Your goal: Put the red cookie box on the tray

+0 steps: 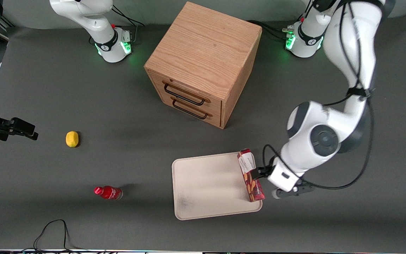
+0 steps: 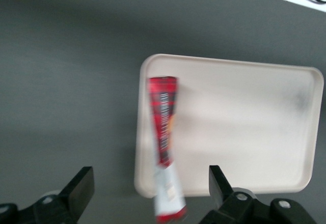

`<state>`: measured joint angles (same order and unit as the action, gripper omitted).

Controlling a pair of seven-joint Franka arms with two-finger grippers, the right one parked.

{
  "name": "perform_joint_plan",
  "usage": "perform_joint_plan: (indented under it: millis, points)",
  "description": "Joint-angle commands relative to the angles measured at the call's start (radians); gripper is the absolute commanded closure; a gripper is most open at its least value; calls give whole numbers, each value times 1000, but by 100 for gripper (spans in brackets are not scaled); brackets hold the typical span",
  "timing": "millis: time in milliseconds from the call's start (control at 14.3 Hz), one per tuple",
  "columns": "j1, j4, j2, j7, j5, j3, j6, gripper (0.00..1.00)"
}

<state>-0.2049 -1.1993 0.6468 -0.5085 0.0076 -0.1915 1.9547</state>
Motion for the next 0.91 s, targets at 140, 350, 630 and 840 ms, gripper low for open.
perform_joint_plan:
  millis: [140, 350, 630, 840]
  points:
    - [148, -141, -267, 148, 29, 0, -207, 0]
    - [263, -328, -451, 251, 37, 0, -246, 0]
    - [377, -444, -645, 473, 38, 32, -337, 0]
    - [392, -445, -717, 597, 37, 64, -420, 0]
